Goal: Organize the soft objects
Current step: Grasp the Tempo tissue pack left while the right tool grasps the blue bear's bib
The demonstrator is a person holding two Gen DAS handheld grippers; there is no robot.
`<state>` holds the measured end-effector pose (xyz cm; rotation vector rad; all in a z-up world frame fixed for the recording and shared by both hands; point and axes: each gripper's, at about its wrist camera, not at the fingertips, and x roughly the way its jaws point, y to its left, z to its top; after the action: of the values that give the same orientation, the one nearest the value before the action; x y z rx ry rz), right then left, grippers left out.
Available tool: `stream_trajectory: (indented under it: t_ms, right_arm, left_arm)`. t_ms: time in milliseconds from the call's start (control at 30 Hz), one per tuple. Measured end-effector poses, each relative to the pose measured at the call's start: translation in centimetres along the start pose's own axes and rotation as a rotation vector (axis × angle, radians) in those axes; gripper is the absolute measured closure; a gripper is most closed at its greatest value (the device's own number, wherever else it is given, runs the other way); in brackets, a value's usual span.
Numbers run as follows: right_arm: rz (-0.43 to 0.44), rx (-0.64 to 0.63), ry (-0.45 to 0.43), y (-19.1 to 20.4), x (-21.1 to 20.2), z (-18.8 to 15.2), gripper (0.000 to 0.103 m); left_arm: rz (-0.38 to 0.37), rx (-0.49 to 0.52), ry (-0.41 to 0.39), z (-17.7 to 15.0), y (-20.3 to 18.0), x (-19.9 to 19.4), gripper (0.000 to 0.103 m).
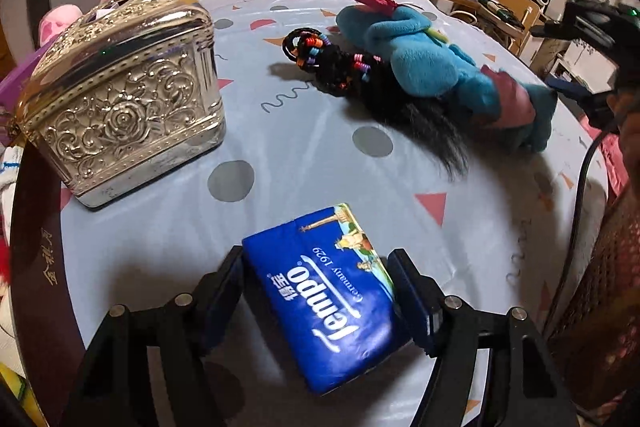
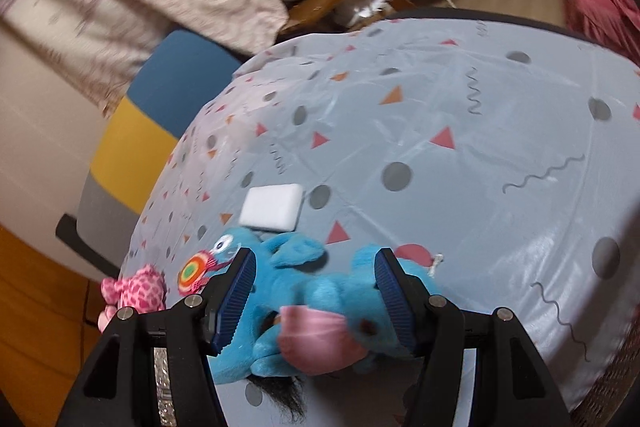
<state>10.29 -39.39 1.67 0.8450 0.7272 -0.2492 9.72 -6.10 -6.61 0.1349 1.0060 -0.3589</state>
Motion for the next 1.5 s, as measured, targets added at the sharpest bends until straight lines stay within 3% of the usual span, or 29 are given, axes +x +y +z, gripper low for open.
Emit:
stream_trajectory:
  t_ms: [167, 567, 600, 700, 767, 933, 1000, 1033, 1067, 1167, 1367, 1500]
  right_arm:
    - [-0.034, -0.017, 0.067, 0.4, 1.2, -0.4, 0.040]
    - [-0.101, -0.077, 0.075, 1.8, -1.0, -2.7, 0.040]
    - [-0.114, -0.070, 0.080, 1.9, -1.3, -3.0, 0.039]
    - [-0.110, 0.045, 0.110, 1.0, -1.3, -3.8, 0.023]
    - [-0.088, 0.124, 0.143, 0.4, -0.6, -4.1, 0.021]
    - [-0.164, 0.170, 0.123, 0.2, 2.3, -3.5, 0.020]
    - [-0.201, 0.125, 0.136, 0.5, 3.8, -3.0, 0.026]
    - [-0.203, 0.100, 0.146, 0.5, 4.4, -2.9, 0.055]
    - [-0.223, 0.066, 0.172, 0.6, 5.1, -2.9, 0.062]
    - [-0.252, 0.035, 0.198, 0.5, 5.5, -3.3, 0.067]
    - [-0.285, -0.010, 0.246, 0.7, 6.6, -4.0, 0.063]
    - [-0.267, 0.022, 0.247, 0.3, 6.7, -4.1, 0.063]
  left_arm:
    - [0.036, 0.023, -0.050, -0.6, -0.6, 0.2, 0.031]
    - [0.007, 0.018, -0.093, -1.6, 0.0, -0.3, 0.032]
    - [0.004, 0.014, -0.095, -1.6, 0.0, -0.4, 0.032]
    - [-0.003, 0.010, -0.100, -1.7, 0.1, -0.5, 0.032]
    - [-0.005, 0.009, -0.102, -1.9, 0.2, -0.6, 0.032]
    - [-0.013, 0.007, -0.109, -2.2, 0.3, -0.8, 0.032]
    - [-0.016, 0.004, -0.110, -2.3, 0.3, -0.9, 0.032]
    - [-0.016, 0.004, -0.110, -2.3, 0.3, -0.9, 0.032]
    - [-0.016, 0.005, -0.112, -2.4, 0.3, -1.0, 0.032]
    - [-0.011, 0.006, -0.116, -2.6, 0.2, -1.1, 0.032]
    - [-0.009, 0.010, -0.110, -2.7, 0.1, -1.4, 0.036]
    - [0.010, -0.020, -0.114, -2.8, 0.5, -1.8, 0.050]
